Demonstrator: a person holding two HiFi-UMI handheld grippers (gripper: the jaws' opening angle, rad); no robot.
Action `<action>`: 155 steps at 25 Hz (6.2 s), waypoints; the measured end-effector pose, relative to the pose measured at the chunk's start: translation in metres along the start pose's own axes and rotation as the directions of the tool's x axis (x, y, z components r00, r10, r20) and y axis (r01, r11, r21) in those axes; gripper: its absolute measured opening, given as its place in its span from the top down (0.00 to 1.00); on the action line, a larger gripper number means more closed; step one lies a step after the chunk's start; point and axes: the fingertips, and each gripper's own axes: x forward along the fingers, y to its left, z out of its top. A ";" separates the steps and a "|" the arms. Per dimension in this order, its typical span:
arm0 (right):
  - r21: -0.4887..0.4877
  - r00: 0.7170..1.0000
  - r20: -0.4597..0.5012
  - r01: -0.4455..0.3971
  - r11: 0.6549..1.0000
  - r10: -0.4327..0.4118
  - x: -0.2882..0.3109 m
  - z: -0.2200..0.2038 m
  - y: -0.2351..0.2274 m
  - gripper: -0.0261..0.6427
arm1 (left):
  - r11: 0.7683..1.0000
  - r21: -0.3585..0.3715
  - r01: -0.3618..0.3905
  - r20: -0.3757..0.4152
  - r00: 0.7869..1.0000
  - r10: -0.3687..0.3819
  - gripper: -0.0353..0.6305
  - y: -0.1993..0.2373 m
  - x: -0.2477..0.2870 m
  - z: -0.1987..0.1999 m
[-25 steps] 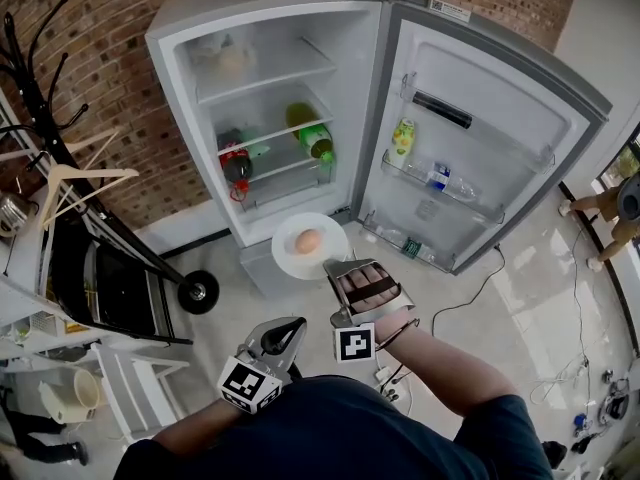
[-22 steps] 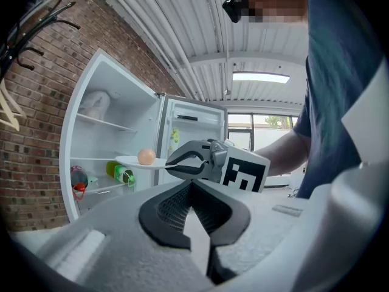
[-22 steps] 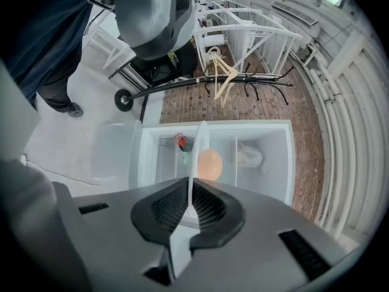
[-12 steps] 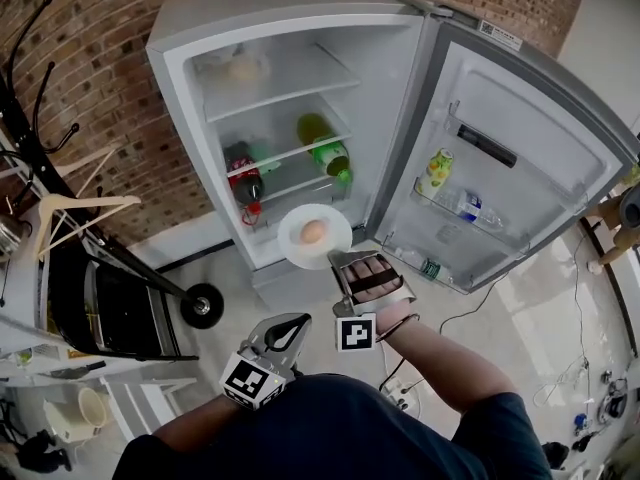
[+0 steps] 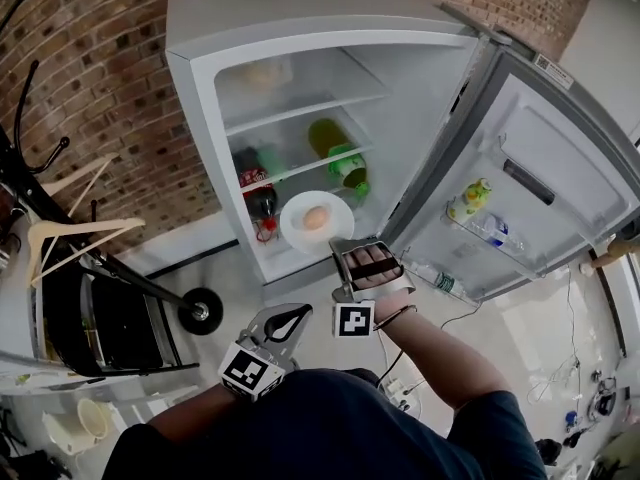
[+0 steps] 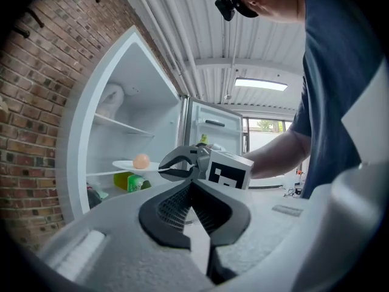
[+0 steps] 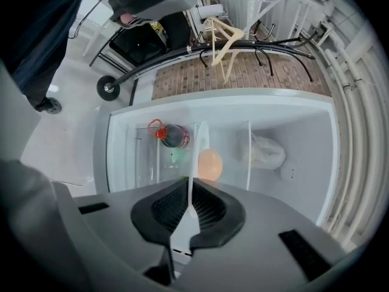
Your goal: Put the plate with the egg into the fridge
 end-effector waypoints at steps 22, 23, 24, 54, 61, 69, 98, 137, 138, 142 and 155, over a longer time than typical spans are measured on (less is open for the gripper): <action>-0.037 0.992 0.110 -0.054 0.998 0.058 0.129 -0.007 -0.002 0.93 | 0.977 -0.052 -0.208 0.009 0.978 0.208 0.94 0.076 0.037 0.004; -0.040 0.992 0.114 -0.054 0.998 0.058 0.134 -0.008 -0.003 0.93 | 0.975 -0.050 -0.216 0.007 0.976 0.216 0.94 0.078 0.038 0.002; -0.042 0.991 0.117 -0.054 0.998 0.059 0.139 -0.009 -0.002 0.93 | 0.974 -0.040 -0.223 0.002 0.975 0.223 0.94 0.080 0.039 0.000; -0.072 0.969 0.124 -0.205 0.976 0.213 0.228 0.005 0.006 0.92 | 0.937 -0.059 -0.344 -0.014 0.939 0.344 0.94 0.109 0.020 -0.007; -0.065 0.955 0.109 -0.269 0.961 0.275 0.235 0.007 0.007 0.90 | 0.933 -0.073 -0.353 -0.014 0.935 0.353 0.94 0.111 0.019 -0.009; -0.091 0.954 0.095 -0.278 0.956 0.286 0.243 0.009 0.007 0.89 | 0.930 -0.074 -0.361 -0.013 0.932 0.361 0.94 0.110 0.017 -0.009; -0.079 0.957 0.104 -0.264 0.961 0.271 0.240 0.016 0.003 0.91 | 0.927 -0.059 -0.371 -0.021 0.929 0.370 0.94 0.100 0.014 -0.012; 0.291 0.916 0.302 -0.352 0.890 0.264 0.067 0.002 -0.001 0.87 | 0.977 0.005 -0.213 0.016 0.977 0.213 0.94 0.070 0.047 0.016; 0.315 0.912 0.315 -0.363 0.877 0.264 0.061 0.003 -0.001 0.88 | 0.977 0.010 -0.211 0.016 0.977 0.211 0.94 0.069 0.048 0.017; 0.401 0.893 0.368 -0.404 0.822 0.259 0.039 0.010 -0.001 0.89 | 0.979 0.028 -0.201 0.015 0.980 0.201 0.94 0.066 0.051 0.019; 0.692 0.751 0.646 -0.652 0.309 0.136 -0.012 0.019 -0.005 0.94 | 0.986 0.023 -0.168 0.014 0.986 0.167 0.94 0.055 0.055 0.020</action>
